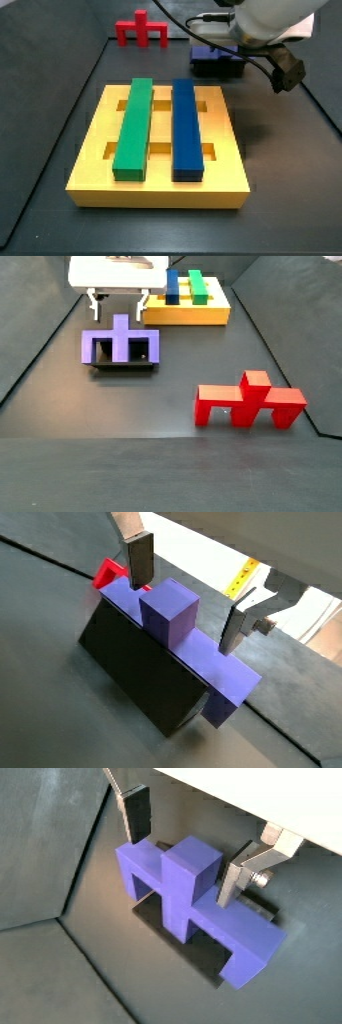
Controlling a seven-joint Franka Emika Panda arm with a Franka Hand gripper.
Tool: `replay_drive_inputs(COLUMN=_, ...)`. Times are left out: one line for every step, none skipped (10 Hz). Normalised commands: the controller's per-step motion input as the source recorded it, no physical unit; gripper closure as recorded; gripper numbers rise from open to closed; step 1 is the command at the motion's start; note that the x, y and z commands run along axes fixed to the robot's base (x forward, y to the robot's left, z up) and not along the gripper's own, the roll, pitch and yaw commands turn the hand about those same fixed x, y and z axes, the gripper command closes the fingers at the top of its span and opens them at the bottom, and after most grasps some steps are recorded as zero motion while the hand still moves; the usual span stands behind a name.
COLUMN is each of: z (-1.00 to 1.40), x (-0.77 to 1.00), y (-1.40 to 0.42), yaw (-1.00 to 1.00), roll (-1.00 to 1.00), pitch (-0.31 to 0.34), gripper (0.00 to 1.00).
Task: Pick up the purple object. Move up. Place the purple object on the fixture. Regrasp the purple object. Move to above the board. Insert the purple object.
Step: Regrasp the purple object.
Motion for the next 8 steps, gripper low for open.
replay_drive_inputs(z=-0.15, x=0.01, y=0.09, yaw=0.00, roll=0.05, pitch=0.000, gripper=0.00)
replay_drive_inputs(z=-0.06, x=0.00, y=0.15, yaw=0.00, roll=0.06, pitch=0.023, gripper=0.00)
replay_drive_inputs(z=-0.05, x=0.00, y=0.18, yaw=0.00, roll=0.08, pitch=0.057, gripper=0.00)
replay_drive_inputs(z=0.00, x=0.03, y=0.14, yaw=-0.04, roll=0.19, pitch=0.120, gripper=0.00)
replay_drive_inputs(z=-0.07, x=0.10, y=0.00, yaw=0.00, roll=0.13, pitch=0.054, gripper=0.00)
replay_drive_inputs(z=-0.05, x=0.10, y=0.00, yaw=-0.04, roll=0.26, pitch=0.060, gripper=0.00)
replay_drive_inputs(z=-0.01, x=0.11, y=0.00, yaw=-0.09, roll=0.17, pitch=0.051, gripper=0.00)
replay_drive_inputs(z=0.00, x=0.09, y=-0.04, yaw=-0.08, roll=0.13, pitch=0.040, gripper=0.00)
